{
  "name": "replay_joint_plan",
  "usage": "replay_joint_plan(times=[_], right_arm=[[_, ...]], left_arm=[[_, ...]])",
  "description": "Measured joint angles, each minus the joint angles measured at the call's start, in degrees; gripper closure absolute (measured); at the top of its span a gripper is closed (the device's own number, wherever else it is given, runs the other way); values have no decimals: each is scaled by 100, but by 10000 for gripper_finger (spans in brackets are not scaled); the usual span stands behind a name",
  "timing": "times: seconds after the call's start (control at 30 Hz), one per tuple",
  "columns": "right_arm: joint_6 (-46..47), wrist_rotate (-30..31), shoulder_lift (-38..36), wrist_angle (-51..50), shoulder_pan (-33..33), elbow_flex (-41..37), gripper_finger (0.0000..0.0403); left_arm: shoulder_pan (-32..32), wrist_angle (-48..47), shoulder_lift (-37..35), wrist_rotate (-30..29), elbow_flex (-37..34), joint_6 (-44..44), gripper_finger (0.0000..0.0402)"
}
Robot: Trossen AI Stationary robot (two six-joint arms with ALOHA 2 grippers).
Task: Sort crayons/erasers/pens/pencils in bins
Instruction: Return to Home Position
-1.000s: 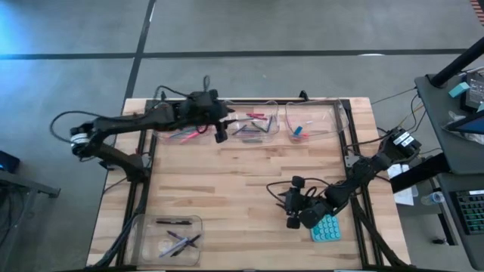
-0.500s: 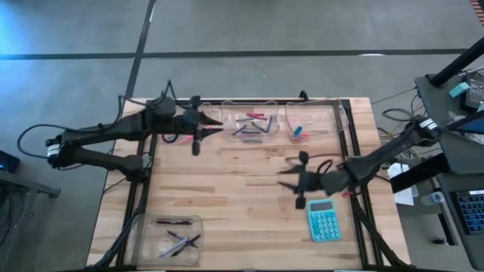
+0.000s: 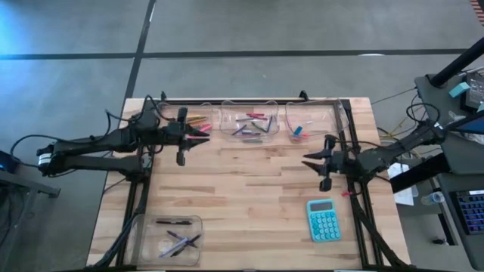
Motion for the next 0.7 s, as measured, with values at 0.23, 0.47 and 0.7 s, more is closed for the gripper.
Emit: replay_joint_plan(times=[0.23, 0.47, 0.7], right_arm=[[-193, 46, -1507, -17, 2, -686, 338], [-632, -331, -2508, 62, -2, -946, 339], [-842, -1339, -2365, 439, -73, -984, 339]], left_arm=[[2, 266, -525, 19, -343, -6, 357], [2, 233, -1271, 391, -663, 9, 357], [2, 699, -1827, 441, -1379, -261, 357]])
